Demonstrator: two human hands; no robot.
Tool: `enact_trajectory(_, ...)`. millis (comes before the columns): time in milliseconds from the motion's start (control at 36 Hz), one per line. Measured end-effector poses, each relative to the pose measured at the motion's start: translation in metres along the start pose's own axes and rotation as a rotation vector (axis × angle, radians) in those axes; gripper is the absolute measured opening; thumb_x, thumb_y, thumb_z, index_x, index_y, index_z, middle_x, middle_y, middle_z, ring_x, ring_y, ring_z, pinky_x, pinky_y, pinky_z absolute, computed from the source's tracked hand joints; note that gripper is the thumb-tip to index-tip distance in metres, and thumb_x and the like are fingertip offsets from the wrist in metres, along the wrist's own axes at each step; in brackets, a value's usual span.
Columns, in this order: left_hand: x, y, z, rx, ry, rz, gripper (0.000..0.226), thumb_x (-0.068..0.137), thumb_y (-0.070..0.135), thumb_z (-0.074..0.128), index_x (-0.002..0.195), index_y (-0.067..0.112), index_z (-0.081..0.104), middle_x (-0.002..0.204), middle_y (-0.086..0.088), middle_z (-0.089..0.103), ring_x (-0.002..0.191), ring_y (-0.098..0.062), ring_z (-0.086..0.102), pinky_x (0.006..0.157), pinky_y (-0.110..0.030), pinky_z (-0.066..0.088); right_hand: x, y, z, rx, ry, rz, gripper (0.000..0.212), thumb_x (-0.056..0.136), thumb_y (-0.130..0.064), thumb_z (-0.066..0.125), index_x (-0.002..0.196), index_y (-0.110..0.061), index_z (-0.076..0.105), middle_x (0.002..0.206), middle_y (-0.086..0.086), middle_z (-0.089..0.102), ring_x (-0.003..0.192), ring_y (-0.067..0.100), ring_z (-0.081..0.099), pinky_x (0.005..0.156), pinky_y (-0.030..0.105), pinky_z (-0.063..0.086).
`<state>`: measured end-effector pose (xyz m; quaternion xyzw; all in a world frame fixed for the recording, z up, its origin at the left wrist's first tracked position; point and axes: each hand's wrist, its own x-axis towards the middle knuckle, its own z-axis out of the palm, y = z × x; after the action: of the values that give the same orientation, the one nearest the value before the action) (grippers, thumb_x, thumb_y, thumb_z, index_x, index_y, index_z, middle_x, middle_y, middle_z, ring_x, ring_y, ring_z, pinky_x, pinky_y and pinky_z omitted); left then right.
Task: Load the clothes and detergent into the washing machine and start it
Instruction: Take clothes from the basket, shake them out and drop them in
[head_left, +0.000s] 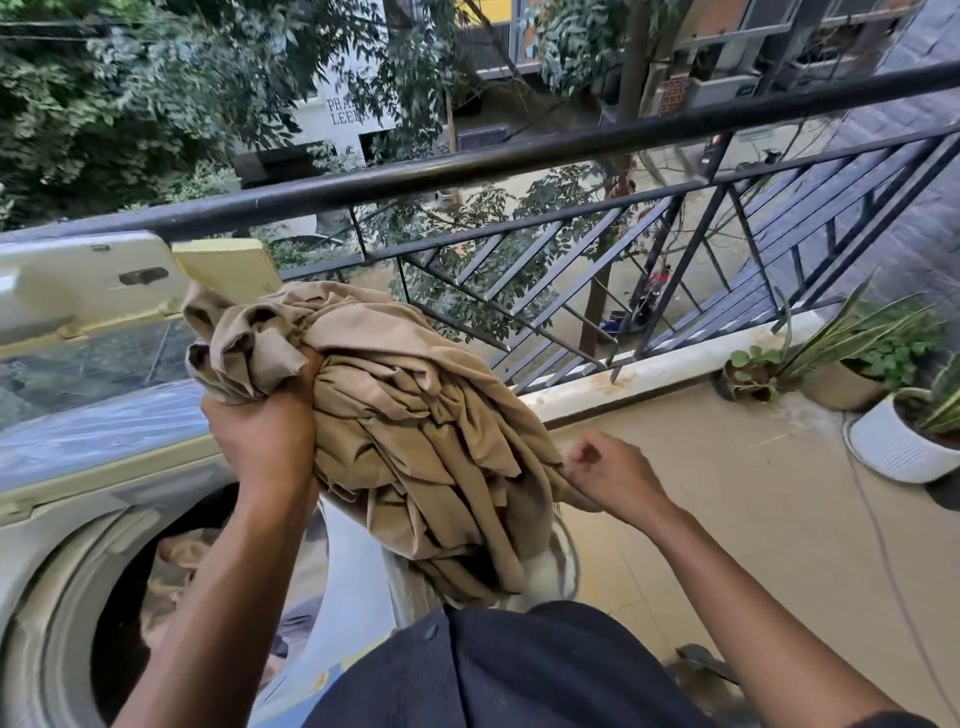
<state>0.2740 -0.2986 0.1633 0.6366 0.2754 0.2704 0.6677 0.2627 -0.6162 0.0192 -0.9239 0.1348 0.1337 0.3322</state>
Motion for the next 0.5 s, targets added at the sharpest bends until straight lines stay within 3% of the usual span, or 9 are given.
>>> enact_trajectory(83, -0.002, 0.003, -0.001, 0.024, -0.011, -0.035, 0.029, 0.062, 0.038, 0.082, 0.087, 0.036, 0.069, 0.090, 0.020, 0.071, 0.081, 0.004, 0.067, 0.082, -0.026, 0.055, -0.007, -0.036, 0.002, 0.025, -0.055, -0.242, 0.040, 0.080, -0.050, 0.076, 0.116, -0.041, 0.061, 0.096, -0.014, 0.068, 0.083, 0.010, 0.064, 0.072, 0.032, 0.054)
enact_trajectory(139, -0.001, 0.003, -0.001, 0.029, -0.020, -0.037, 0.036, 0.058, 0.041, 0.082, 0.091, 0.035, 0.071, 0.092, 0.019, 0.073, 0.082, 0.002, 0.069, 0.081, -0.025, 0.055, -0.007, -0.054, 0.005, -0.035, -0.008, -0.305, 0.038, 0.087, -0.054, 0.069, 0.122, -0.044, 0.059, 0.097, -0.014, 0.069, 0.083, 0.010, 0.063, 0.068, 0.032, 0.051)
enact_trajectory(222, -0.002, 0.004, -0.004, 0.032, -0.027, -0.027, 0.041, 0.059, 0.039, 0.083, 0.098, 0.032, 0.073, 0.095, 0.017, 0.074, 0.084, -0.002, 0.070, 0.081, -0.026, 0.055, 0.001, -0.066, 0.005, -0.103, 0.097, -0.289, 0.017, 0.097, -0.048, 0.058, 0.108, -0.039, 0.068, 0.096, -0.008, 0.073, 0.089, 0.020, 0.067, 0.067, 0.032, 0.049)
enact_trajectory(333, -0.002, 0.002, -0.009, 0.051, -0.057, -0.020, 0.029, 0.066, 0.034, 0.083, 0.093, 0.035, 0.072, 0.095, 0.017, 0.074, 0.087, -0.001, 0.069, 0.085, -0.029, 0.056, 0.004, -0.077, -0.019, -0.132, 0.157, -0.313, 0.023, 0.098, -0.044, 0.056, 0.102, -0.030, 0.074, 0.097, -0.005, 0.075, 0.090, 0.023, 0.068, 0.072, 0.034, 0.055)
enact_trajectory(444, 0.002, -0.001, -0.010, 0.063, -0.078, -0.014, 0.042, 0.060, 0.044, 0.084, 0.099, 0.036, 0.073, 0.100, 0.015, 0.075, 0.095, -0.007, 0.071, 0.092, -0.032, 0.057, 0.002, -0.098, -0.062, 0.190, 0.338, -0.413, 0.026, 0.092, -0.036, 0.057, 0.086, -0.017, 0.074, 0.073, -0.001, 0.070, 0.068, 0.021, 0.068, 0.062, 0.040, 0.058)
enact_trajectory(500, 0.003, -0.003, -0.011, 0.065, -0.077, -0.003, 0.055, 0.054, 0.050, 0.084, 0.105, 0.031, 0.075, 0.102, 0.012, 0.077, 0.098, -0.011, 0.073, 0.093, -0.035, 0.059, -0.005, -0.112, -0.083, 0.354, 0.485, -0.492, 0.022, 0.092, -0.029, 0.061, 0.086, -0.016, 0.078, 0.070, -0.007, 0.070, 0.066, 0.013, 0.066, 0.061, 0.032, 0.055)
